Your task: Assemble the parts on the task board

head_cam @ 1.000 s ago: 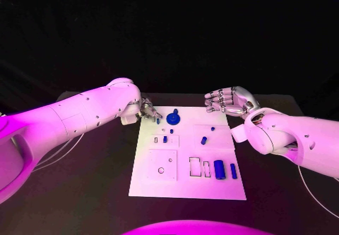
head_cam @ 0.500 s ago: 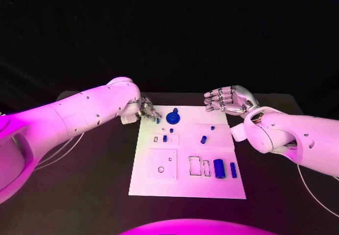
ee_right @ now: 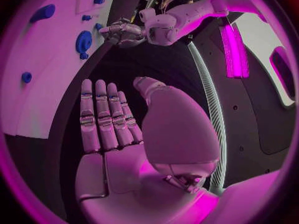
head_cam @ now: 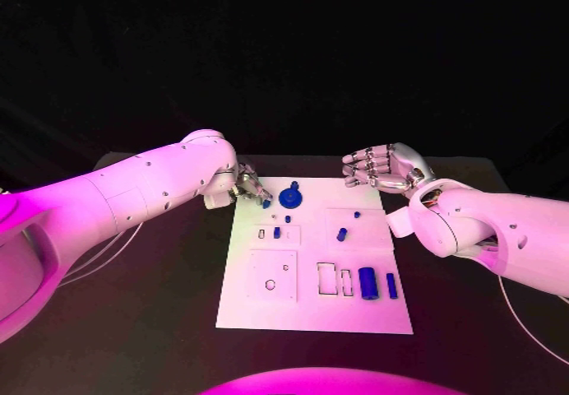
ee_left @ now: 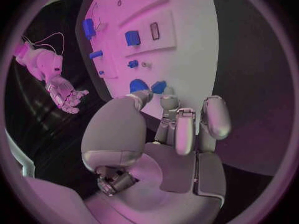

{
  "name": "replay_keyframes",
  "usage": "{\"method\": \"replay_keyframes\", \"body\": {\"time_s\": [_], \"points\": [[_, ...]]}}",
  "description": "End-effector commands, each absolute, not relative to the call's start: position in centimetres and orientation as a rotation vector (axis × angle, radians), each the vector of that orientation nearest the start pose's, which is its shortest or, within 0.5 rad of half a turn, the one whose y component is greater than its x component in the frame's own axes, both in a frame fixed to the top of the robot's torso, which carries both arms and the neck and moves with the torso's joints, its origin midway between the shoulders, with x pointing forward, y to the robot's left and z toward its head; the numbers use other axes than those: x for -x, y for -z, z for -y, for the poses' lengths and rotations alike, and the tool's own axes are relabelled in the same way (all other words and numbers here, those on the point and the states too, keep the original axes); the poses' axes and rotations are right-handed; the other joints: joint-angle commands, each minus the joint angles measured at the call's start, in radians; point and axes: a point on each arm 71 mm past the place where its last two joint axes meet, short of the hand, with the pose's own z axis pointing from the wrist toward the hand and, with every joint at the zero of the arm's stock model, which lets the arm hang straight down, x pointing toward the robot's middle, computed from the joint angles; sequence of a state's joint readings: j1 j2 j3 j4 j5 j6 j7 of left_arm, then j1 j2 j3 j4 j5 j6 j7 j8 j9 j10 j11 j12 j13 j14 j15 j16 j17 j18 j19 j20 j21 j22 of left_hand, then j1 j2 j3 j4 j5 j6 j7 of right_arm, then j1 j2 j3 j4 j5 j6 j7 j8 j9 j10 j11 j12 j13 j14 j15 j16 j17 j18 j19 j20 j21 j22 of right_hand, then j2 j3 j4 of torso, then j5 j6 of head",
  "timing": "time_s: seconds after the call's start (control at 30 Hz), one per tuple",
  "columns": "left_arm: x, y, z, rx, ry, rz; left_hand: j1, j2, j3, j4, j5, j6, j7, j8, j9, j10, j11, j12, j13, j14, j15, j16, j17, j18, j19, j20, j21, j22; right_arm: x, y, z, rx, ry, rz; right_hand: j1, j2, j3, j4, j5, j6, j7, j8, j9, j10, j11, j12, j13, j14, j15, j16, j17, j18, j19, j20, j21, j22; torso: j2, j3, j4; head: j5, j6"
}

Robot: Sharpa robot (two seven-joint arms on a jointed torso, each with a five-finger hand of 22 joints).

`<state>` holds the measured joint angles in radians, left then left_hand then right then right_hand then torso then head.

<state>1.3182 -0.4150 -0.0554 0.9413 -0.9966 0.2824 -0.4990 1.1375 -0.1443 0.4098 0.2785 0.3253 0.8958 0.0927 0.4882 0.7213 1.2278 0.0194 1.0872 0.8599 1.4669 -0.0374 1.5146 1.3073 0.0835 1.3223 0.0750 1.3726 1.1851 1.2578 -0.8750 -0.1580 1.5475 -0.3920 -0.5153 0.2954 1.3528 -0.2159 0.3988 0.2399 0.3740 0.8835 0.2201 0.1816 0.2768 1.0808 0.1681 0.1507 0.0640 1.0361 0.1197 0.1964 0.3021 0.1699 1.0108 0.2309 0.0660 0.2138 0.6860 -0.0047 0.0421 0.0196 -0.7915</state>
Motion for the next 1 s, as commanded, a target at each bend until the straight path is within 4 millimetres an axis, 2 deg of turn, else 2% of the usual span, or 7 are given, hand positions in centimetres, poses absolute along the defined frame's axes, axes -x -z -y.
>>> {"method": "replay_keyframes", "body": {"time_s": [0.03, 0.2, 0.3, 0.47, 0.5, 0.77, 1.0], "points": [[-57.8, 20.09, -15.69, 0.235, 0.361, -2.359, 0.009, 0.0, -0.005, 0.0, 0.001, 0.003, -0.002, 0.003, 0.001, 0.0, -0.004, 0.004, 0.0, 0.068, -0.006, 0.002, 0.157, 0.002, -0.001, -0.006, 0.001, 0.001, -48.06, 18.66, 22.12, -0.722, -1.21, -1.513, -0.012, 0.001, -0.005, 0.002, 0.002, 0.005, 0.01, -0.004, -0.001, 0.006, -0.002, -0.005, 0.0, 0.004, 0.004, -0.004, -0.001, 0.015, 0.001, 0.004, 0.0, -0.001, 0.0, 0.0, 0.0001, 0.0, 0.001], [-57.82, 20.07, -15.77, 0.242, 0.363, -2.354, 0.018, 0.007, -0.004, 0.002, 0.004, 0.003, -0.004, 0.006, 0.003, 0.002, -0.005, 0.006, 0.003, 0.069, -0.006, 0.003, 0.159, 0.002, -0.001, -0.006, 0.001, 0.002, -48.07, 18.66, 22.12, -0.722, -1.209, -1.512, -0.012, 0.001, -0.005, 0.002, 0.002, 0.005, 0.01, -0.004, -0.001, 0.006, -0.002, -0.005, 0.0, 0.004, 0.004, -0.004, -0.001, 0.015, 0.001, 0.004, 0.0, -0.001, 0.0, -0.0001, -0.0005, 0.001, 0.002], [-57.81, 20.06, -15.8, 0.247, 0.366, -2.352, 0.047, 0.025, 0.012, -0.003, 0.007, -0.002, -0.006, 0.008, 0.006, 0.002, -0.007, 0.005, 0.001, 0.069, -0.008, 0.003, 0.16, 0.002, 0.0, -0.008, 0.001, 0.003, -48.08, 18.66, 22.13, -0.722, -1.209, -1.512, -0.012, 0.001, -0.005, 0.002, 0.002, 0.005, 0.01, -0.004, -0.001, 0.006, -0.002, -0.005, 0.0, 0.004, 0.004, -0.004, -0.001, 0.015, 0.001, 0.004, 0.0, -0.001, 0.0, -0.0002, 0.0002, 0.0, 0.002], [-57.78, 20.07, -15.81, 0.25, 0.372, -2.354, 0.11, 0.046, 0.061, -0.035, 0.007, -0.009, -0.01, 0.014, 0.011, 0.004, -0.011, 0.004, 0.002, 0.071, -0.011, 0.006, 0.165, 0.002, 0.001, -0.011, 0.003, 0.007, -48.09, 18.66, 22.14, -0.722, -1.209, -1.511, -0.012, 0.001, -0.005, 0.002, 0.002, 0.005, 0.01, -0.004, -0.001, 0.006, -0.002, -0.005, 0.0, 0.004, 0.004, -0.004, -0.001, 0.015, 0.001, 0.004, 0.0, -0.001, -0.001, 0.0003, 0.0008, 0.001, 0.002], [-57.77, 20.08, -15.81, 0.252, 0.374, -2.354, 0.134, 0.048, 0.082, -0.054, 0.007, -0.011, -0.011, 0.016, 0.013, 0.004, -0.012, 0.004, 0.002, 0.072, -0.012, 0.008, 0.168, 0.001, 0.003, -0.012, 0.004, 0.01, -48.09, 18.66, 22.14, -0.722, -1.209, -1.511, -0.012, 0.001, -0.005, 0.002, 0.002, 0.005, 0.01, -0.004, -0.001, 0.006, -0.002, -0.005, 0.0, 0.004, 0.004, -0.004, -0.001, 0.015, 0.001, 0.004, 0.0, -0.001, -0.001, 0.0001, 0.0008, 0.001, 0.001], [-57.76, 20.07, -15.85, 0.26, 0.379, -2.35, 0.152, 0.049, 0.129, -0.078, 0.006, -0.015, -0.008, 0.022, 0.018, 0.007, -0.011, 0.002, 0.001, 0.073, -0.012, 0.01, 0.172, 0.0, 0.003, -0.012, 0.006, 0.013, -48.1, 18.66, 22.14, -0.722, -1.209, -1.511, -0.012, 0.001, -0.005, 0.002, 0.002, 0.005, 0.01, -0.004, -0.001, 0.006, -0.002, -0.005, 0.0, 0.004, 0.004, -0.004, -0.001, 0.015, 0.001, 0.004, 0.0, -0.001, 0.001, -0.0002, -0.0002, 0.0, 0.005], [-57.7, 20.01, -15.89, 0.275, 0.387, -2.346, 0.068, 0.021, 0.105, -0.024, -0.022, 0.001, -0.008, 0.029, 0.02, 0.021, -0.009, 0.011, 0.01, 0.076, -0.009, 0.014, 0.179, -0.001, 0.007, -0.009, 0.009, 0.019, -48.11, 18.66, 22.1, -0.722, -1.209, -1.511, -0.012, 0.001, -0.005, 0.002, 0.002, 0.006, 0.01, -0.005, -0.001, 0.007, -0.002, -0.006, 0.0, 0.005, 0.005, -0.005, -0.002, 0.015, 0.002, 0.004, 0.0, -0.005, 0.0, -0.0002, 0.0005, 0.002, 0.007]]}}
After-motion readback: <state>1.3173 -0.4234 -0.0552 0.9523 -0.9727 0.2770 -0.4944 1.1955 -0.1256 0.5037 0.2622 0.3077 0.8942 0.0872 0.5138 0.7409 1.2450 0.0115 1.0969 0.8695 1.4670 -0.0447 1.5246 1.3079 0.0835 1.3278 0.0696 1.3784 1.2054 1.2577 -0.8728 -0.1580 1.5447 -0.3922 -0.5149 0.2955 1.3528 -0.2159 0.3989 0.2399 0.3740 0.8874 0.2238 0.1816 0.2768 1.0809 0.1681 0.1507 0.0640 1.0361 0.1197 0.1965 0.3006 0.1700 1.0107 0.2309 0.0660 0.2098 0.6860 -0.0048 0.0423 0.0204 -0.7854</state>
